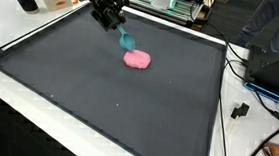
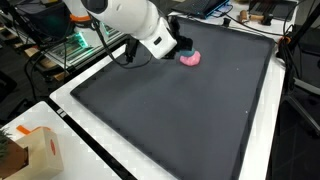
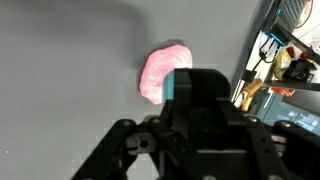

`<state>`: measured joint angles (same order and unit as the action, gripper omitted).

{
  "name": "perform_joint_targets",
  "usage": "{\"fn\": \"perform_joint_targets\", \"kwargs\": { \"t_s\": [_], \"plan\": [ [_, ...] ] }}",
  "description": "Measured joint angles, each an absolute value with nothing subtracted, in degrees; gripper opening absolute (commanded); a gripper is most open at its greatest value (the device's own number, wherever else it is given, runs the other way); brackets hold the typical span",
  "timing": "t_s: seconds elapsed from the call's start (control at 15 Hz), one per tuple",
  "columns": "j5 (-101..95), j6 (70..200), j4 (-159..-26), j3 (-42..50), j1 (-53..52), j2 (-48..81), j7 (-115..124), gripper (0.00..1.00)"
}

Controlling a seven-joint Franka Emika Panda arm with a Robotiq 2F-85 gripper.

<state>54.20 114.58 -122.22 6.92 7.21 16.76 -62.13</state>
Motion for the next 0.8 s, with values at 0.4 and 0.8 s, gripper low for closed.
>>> {"fn": "perform_joint_targets", "kwargs": {
  "t_s": [0.4,0.8],
  "plan": [
    [54.21,114.6,-120.79,6.7,7.22,16.59,-62.11,0.25],
    [53.41,115.2,-120.28,5.58,6.46,14.54,-55.36,0.25]
  ]
}}
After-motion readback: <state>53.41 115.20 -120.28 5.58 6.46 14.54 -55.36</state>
